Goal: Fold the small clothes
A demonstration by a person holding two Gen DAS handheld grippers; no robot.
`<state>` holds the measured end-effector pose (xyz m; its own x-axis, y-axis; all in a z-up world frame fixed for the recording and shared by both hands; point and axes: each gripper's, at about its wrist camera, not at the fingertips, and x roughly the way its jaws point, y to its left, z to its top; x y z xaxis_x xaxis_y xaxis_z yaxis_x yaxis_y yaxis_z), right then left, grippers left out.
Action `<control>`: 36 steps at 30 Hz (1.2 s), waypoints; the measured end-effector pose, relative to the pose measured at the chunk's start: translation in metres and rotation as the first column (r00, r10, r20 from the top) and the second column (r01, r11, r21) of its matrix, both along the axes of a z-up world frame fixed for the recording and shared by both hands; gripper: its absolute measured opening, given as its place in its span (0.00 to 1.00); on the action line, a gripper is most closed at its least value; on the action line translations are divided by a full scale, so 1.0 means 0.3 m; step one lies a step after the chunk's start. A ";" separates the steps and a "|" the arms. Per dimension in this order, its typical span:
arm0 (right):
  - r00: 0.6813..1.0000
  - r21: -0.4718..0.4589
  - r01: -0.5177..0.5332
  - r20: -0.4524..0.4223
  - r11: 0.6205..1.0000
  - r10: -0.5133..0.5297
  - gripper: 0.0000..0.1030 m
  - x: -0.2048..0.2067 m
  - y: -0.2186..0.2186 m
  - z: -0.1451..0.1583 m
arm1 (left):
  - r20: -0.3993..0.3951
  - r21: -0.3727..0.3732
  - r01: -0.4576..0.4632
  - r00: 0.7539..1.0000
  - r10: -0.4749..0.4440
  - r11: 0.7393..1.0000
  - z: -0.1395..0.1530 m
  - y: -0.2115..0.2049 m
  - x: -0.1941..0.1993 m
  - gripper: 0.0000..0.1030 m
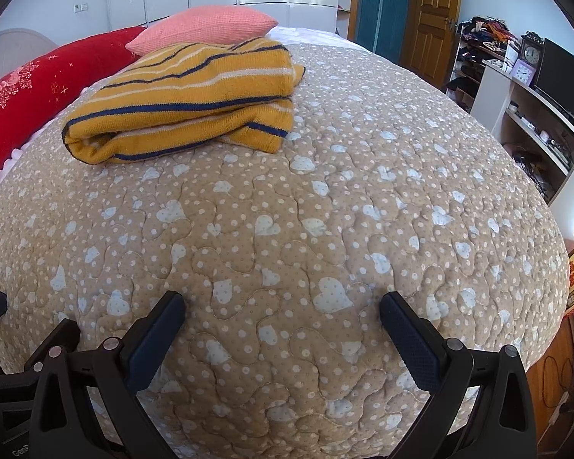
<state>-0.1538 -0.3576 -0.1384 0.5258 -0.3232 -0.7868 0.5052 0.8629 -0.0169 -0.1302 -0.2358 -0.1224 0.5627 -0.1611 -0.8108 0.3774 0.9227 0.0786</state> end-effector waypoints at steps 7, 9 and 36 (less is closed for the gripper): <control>1.000 -0.001 0.001 0.001 1.000 -0.001 1.00 -0.001 0.002 -0.001 | 0.001 -0.001 -0.001 1.000 0.001 1.000 -0.001 -0.005 0.008 1.00; 1.000 -0.001 0.001 0.001 1.000 -0.001 1.00 -0.001 0.002 -0.001 | 0.001 0.000 -0.001 1.000 0.001 1.000 -0.001 -0.002 0.003 1.00; 1.000 -0.014 -0.001 0.013 1.000 0.002 1.00 -0.008 0.012 -0.005 | 0.004 -0.026 -0.007 1.000 0.007 1.000 -0.012 -0.002 0.014 1.00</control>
